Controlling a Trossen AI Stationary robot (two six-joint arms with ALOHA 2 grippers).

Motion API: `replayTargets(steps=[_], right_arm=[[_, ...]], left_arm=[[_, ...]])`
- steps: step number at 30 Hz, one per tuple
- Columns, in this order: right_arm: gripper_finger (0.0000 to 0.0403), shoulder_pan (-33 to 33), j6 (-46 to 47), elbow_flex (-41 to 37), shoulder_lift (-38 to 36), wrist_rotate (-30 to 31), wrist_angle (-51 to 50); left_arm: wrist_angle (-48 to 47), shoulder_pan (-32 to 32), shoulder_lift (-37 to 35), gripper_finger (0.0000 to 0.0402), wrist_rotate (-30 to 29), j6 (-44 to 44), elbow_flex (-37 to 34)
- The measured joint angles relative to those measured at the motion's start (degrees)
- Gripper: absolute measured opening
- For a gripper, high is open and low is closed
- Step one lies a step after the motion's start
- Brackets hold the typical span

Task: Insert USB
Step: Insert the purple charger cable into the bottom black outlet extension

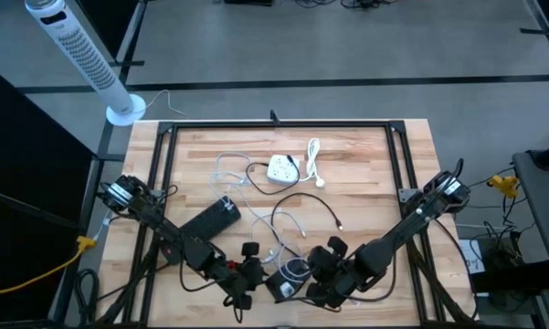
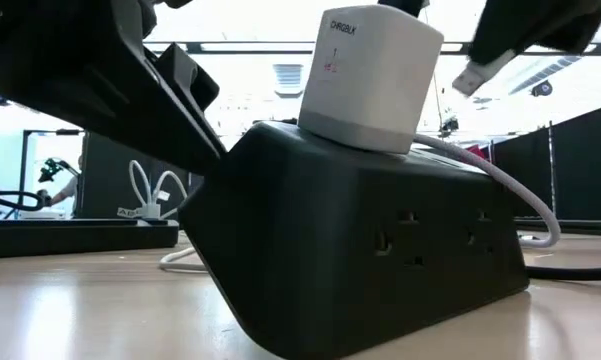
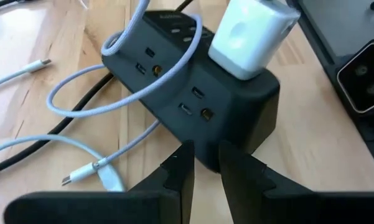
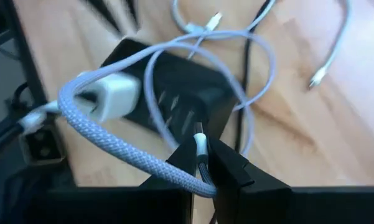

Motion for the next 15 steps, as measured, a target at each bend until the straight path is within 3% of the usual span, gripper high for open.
replayTargets(steps=[7,11,15], right_arm=[[0.0013,2.82,4.52,2.02,1.88,-4.17,-1.72],[0.0013,3.12,5.62,1.88,6.14,-8.04,-0.98],[0.0013,1.92,3.47,1.95,9.13,-7.52,0.59]], left_arm=[[-4.09,-0.04,-1.43,0.0063,-0.46,-0.02,0.04],[-6.15,0.92,-1.28,0.0063,-3.53,-1.13,0.02],[-5.62,1.16,0.08,0.0063,-3.11,-3.96,-0.02]])
